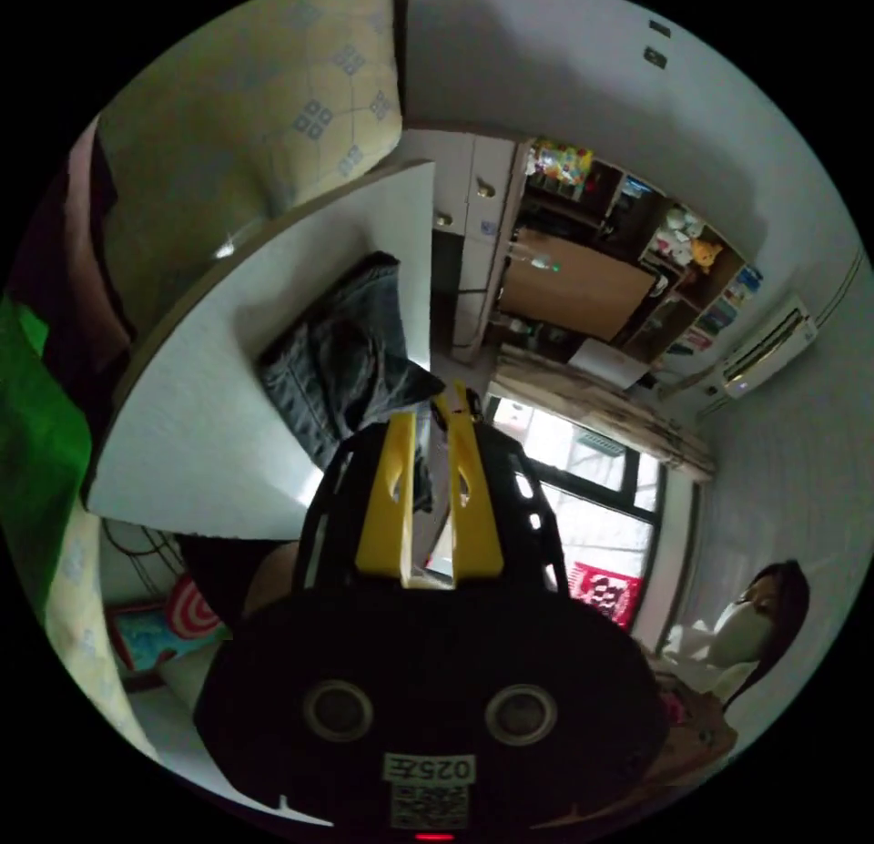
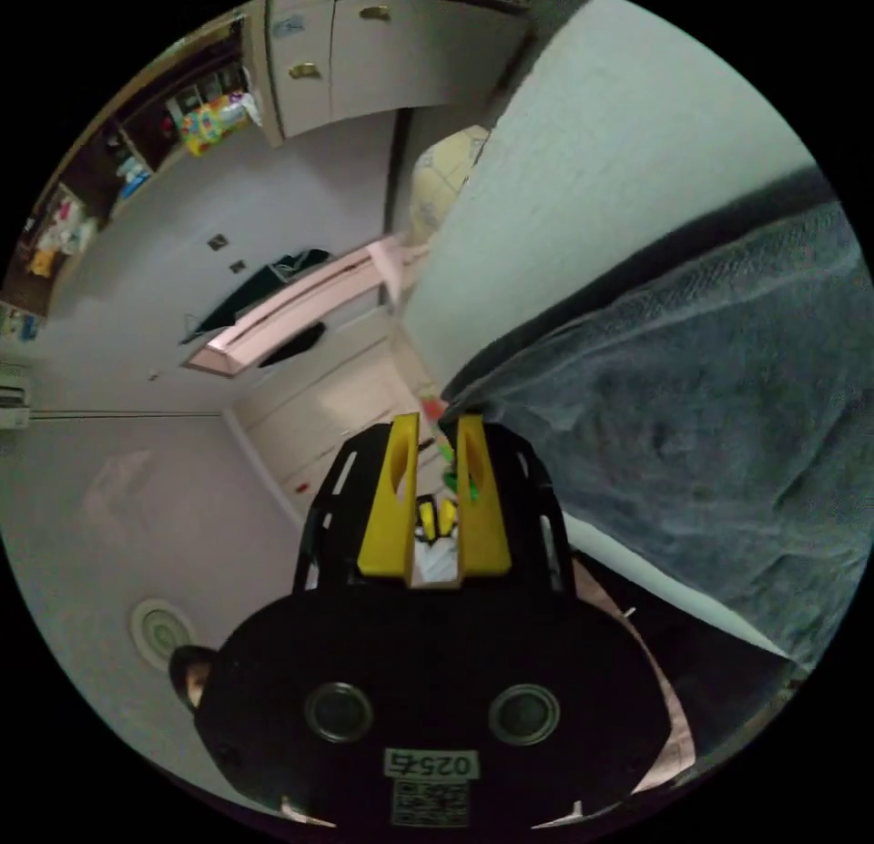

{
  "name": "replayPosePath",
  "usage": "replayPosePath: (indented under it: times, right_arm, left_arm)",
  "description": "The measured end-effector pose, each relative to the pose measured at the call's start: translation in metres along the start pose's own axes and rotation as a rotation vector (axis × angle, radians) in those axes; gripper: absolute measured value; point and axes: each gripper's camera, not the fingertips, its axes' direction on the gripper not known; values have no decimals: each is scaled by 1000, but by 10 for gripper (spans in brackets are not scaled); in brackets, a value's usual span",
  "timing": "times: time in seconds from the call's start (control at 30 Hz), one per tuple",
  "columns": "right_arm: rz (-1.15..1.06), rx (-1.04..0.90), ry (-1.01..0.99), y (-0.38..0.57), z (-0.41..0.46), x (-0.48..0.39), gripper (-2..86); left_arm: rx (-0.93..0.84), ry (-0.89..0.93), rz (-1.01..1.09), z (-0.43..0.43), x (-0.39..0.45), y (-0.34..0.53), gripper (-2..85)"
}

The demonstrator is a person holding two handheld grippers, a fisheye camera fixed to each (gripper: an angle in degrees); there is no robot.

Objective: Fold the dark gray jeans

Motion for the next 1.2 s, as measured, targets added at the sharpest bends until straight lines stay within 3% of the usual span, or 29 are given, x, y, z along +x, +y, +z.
replayPosePath:
  times: [0.1,0.2,0.27,0.5,0.63,0.77,1.03,1.2]
  right_arm:
    - [3,18,135,-8,3,-9,64]
    - [-49,64,63,-7,-1,-15,114]
    - [-81,44,5,-10,-2,-16,132]
    - [-25,16,-85,-3,-25,13,52]
    - [-48,35,-163,17,-30,41,73]
    - [-100,36,-8,48,-17,59,90]
    - [-74,1,153,69,47,99,81]
    - [-61,-20,114,80,65,109,42]
  left_arm:
    - [-39,-247,209,22,29,12,36]
    - [-210,-559,566,74,66,35,53]
    - [-293,-806,674,112,70,44,54]
    - [-476,-1421,1095,243,63,75,53]
    - [-696,-1721,1331,298,26,96,67]
    - [-782,-1786,1405,313,0,98,59]
    - [-828,-1565,1244,311,-14,57,-4]
    - [-720,-1388,1051,281,-3,21,-14]
